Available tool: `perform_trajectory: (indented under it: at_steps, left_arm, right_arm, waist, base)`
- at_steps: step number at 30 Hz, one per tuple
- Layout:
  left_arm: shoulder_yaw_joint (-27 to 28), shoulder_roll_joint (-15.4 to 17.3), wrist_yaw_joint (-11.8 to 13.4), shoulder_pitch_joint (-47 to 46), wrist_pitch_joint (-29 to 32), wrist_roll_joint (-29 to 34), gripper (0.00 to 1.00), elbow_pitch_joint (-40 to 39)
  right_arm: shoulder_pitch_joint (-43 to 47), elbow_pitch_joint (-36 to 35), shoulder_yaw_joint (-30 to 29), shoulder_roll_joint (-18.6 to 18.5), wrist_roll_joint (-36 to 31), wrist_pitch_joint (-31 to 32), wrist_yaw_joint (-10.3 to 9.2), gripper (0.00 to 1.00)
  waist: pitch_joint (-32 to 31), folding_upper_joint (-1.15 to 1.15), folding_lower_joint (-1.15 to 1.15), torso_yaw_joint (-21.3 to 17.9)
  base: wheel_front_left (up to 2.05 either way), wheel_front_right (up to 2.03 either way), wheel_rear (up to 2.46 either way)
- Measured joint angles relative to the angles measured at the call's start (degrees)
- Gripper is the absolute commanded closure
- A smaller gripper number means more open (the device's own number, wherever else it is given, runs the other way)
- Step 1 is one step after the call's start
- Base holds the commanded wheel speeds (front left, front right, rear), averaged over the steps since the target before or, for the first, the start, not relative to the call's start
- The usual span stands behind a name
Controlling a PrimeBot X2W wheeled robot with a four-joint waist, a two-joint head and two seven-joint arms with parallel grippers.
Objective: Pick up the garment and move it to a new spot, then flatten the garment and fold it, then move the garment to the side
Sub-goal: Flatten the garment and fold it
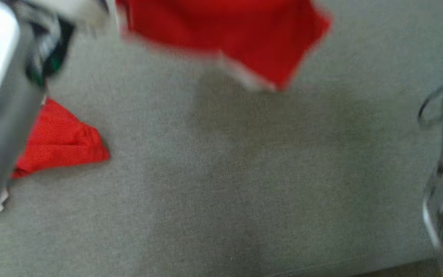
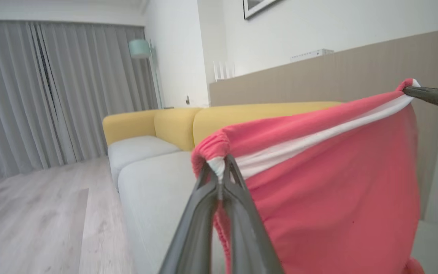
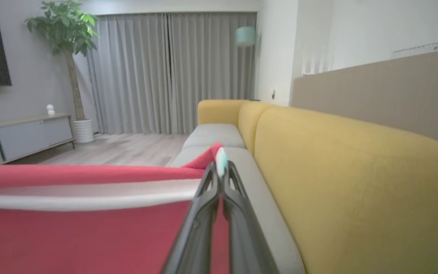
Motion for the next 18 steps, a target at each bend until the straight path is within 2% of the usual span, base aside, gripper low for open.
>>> perform_trajectory:
  at_steps: [4,8,13,18]
  left_arm:
    - [1.35,-3.79,-1.56,-9.46,-6.78,1.9,1.0,7.62]
    - [0.76,-7.38,-3.56,-10.88,-11.58,1.92,1.0,14.38]
    - [-2.07,-10.71,-5.14,-4.78,-13.01,-0.49,1.0,19.93]
    - [-7.34,-11.12,-6.09,4.08,-13.01,-1.57,1.0,22.34]
  right_arm:
    - [-10.58,9.06,-2.92,0.49,-3.24,-9.45,0.0,1.0]
    - [-12.33,18.4,-5.27,0.91,-5.5,-14.06,0.01,1.0]
    - [-7.28,28.88,-5.69,0.31,-7.24,-14.77,0.01,1.0]
    - [-1.9,37.1,-1.37,-2.47,-7.81,-11.05,0.01,1.0]
  waist:
    - [3.94,0.0,-0.01,0.01]
    - [6.26,0.0,-0.01,0.22]
    - [6.84,0.0,-0.02,1.49]
    - [6.35,0.0,-0.02,2.72]
  base:
    - [0.0,0.0,0.0]
    - [0.0,0.0,0.0]
    - [0.0,0.0,0.0]
    - [0.0,0.0,0.0]
